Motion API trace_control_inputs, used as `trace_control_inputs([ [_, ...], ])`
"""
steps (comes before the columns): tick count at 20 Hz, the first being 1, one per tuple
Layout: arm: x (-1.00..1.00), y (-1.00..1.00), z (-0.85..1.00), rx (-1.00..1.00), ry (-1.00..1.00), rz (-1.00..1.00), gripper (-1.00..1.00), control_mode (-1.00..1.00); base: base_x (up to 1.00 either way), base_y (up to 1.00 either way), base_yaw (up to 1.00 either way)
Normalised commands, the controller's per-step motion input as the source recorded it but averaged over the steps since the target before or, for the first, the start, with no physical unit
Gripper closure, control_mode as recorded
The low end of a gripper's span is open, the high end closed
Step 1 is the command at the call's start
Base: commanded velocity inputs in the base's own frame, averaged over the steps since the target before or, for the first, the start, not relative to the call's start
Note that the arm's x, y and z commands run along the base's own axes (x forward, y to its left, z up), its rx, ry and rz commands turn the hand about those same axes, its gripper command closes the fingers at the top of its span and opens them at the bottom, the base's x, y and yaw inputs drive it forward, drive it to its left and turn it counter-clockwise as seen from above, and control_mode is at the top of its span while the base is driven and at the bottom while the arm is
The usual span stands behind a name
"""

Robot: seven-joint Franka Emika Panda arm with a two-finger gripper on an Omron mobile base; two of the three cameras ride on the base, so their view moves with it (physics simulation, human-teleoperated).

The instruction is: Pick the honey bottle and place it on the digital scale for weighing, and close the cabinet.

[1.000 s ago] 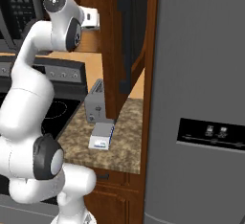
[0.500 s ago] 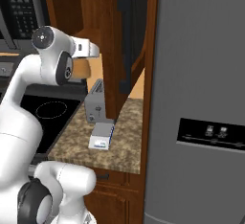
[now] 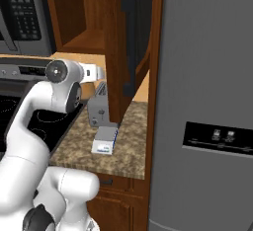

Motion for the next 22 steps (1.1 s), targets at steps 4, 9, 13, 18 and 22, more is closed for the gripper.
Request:
trace_control_inputs([
  [4,0.02,0.00,-0.46,0.00,0.00,0.19,1.00,-1.00,0.00,0.00,0.00],
  [9,0.01,0.25,-0.34,-0.01,-0.01,-0.18,1.00,-1.00,0.00,0.00,0.00],
  [13,0.07,0.38,-0.31,0.00,0.00,-0.20,1.00,-1.00,0.00,0.00,0.00],
  [18,0.12,0.01,-0.22,0.09,0.00,-0.39,1.00,-1.00,0.00,0.00,0.00],
  [22,0.02,-0.01,-0.19,0.10,-0.01,-0.43,1.00,-1.00,0.00,0.00,0.00],
])
